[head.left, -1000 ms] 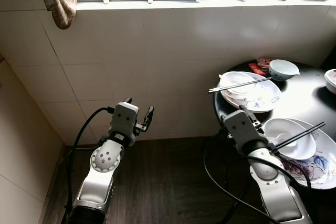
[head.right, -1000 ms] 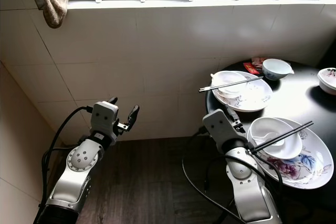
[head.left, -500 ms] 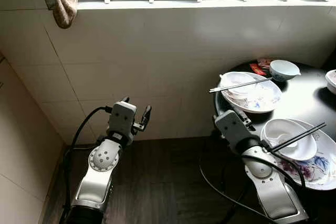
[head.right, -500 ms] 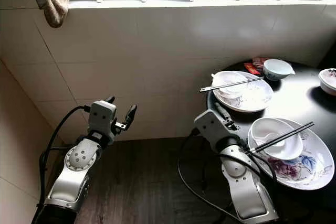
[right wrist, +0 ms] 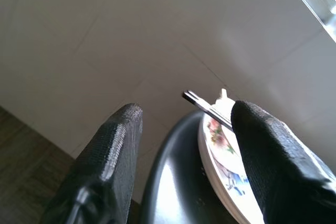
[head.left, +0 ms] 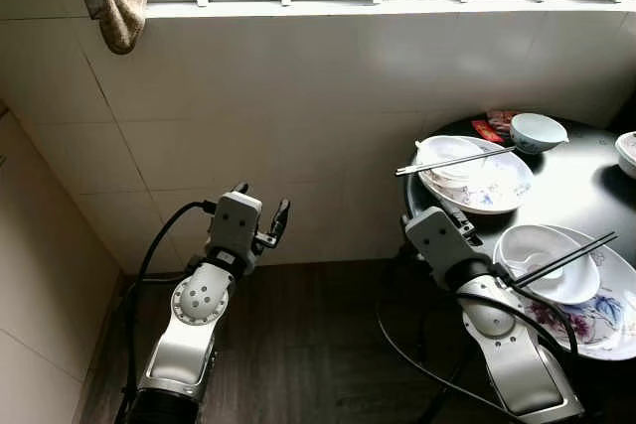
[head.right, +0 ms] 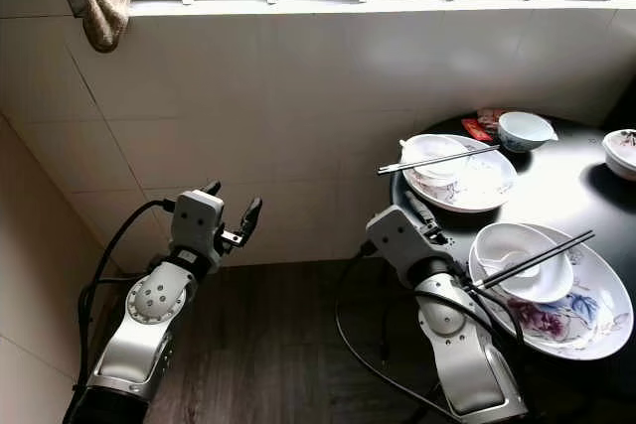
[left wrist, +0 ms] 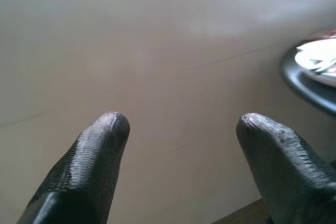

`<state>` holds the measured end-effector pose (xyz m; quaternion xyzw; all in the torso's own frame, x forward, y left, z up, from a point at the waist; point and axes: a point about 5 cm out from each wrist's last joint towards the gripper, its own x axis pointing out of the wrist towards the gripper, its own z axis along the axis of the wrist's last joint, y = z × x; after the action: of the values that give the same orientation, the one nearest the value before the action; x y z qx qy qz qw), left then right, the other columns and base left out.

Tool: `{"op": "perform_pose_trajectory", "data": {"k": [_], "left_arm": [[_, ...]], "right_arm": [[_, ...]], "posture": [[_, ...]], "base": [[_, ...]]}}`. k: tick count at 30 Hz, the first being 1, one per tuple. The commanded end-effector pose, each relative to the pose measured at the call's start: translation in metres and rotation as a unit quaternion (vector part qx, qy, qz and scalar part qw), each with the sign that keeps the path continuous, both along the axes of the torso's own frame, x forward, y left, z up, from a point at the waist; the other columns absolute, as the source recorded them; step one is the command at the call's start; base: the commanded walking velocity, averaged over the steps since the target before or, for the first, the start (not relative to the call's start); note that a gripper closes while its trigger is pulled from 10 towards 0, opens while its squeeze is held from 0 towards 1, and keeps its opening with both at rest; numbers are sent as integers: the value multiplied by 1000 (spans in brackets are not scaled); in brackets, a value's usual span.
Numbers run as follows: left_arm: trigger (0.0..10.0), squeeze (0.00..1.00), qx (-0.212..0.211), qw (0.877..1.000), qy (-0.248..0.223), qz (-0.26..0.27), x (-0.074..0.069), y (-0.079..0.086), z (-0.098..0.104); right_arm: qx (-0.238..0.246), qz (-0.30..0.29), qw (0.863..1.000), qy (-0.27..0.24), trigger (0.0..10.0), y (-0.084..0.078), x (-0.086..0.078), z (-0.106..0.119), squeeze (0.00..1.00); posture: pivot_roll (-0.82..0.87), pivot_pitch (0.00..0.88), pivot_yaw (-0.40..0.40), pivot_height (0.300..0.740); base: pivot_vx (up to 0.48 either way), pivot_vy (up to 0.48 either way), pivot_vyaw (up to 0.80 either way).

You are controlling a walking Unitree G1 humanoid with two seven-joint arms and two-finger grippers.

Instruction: Kitchen organization

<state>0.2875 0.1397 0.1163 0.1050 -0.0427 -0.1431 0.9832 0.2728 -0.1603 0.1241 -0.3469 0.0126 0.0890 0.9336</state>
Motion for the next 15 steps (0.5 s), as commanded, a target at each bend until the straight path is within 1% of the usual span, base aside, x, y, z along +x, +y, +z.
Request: {"op": "perform_pose_trajectory", "data": {"k": [1,2,4,5,6,7,8,9,11,13,15], "left_arm": [[10000,0,8,1000,2,2,-1,2,-1],[10000,0,6,1000,3,3,-2,3,-1],[10000,0,5,1000,4,4,-2,4,-2],[10000,0,4,1000,5,5,-2,4,-2],[10000,0,4,1000,7,5,-2,4,-3],[10000,0,4,1000,7,5,-2,4,-3],[10000,0,4,1000,8,4,-2,4,-3],[10000,0,4,1000,8,4,-2,4,-4],[10000,0,4,1000,8,4,-2,4,-3],[10000,0,3,1000,12,5,-2,5,-5],[10000,0,5,1000,14,2,-1,4,-6]], "right_arm": [[-11,-5,1000,3,10000,-1,-1,1,0],[-45,-8,999,14,10000,-3,-8,1,0],[-68,0,997,21,10000,-1,-14,2,0],[-61,4,998,33,10000,2,-18,1,0],[-50,7,997,50,10000,5,-27,2,0],[-50,7,997,50,10000,5,-27,2,0],[-48,-3,996,72,10000,3,-34,1,0],[-57,-16,995,77,10000,-1,-38,1,0],[-67,-33,994,79,10000,-6,-41,2,0],[-60,-53,993,85,10000,-12,-45,0,0],[-53,-64,993,81,10000,-15,-45,1,0]], "posture": [[-66,0,-62,740],[-74,0,-64,740],[-82,0,-64,740],[-85,0,-63,740],[-92,0,-64,740],[-92,0,-64,740],[-93,0,-65,740],[-93,0,-65,740],[-103,0,-63,740],[-115,0,-55,740],[-115,0,-56,740]], "base": [[0,0,800],[0,0,800],[0,0,713],[0,0,0],[0,0,0],[0,0,0],[0,0,0],[0,0,0],[0,0,0],[0,0,0],[0,0,0]]}}
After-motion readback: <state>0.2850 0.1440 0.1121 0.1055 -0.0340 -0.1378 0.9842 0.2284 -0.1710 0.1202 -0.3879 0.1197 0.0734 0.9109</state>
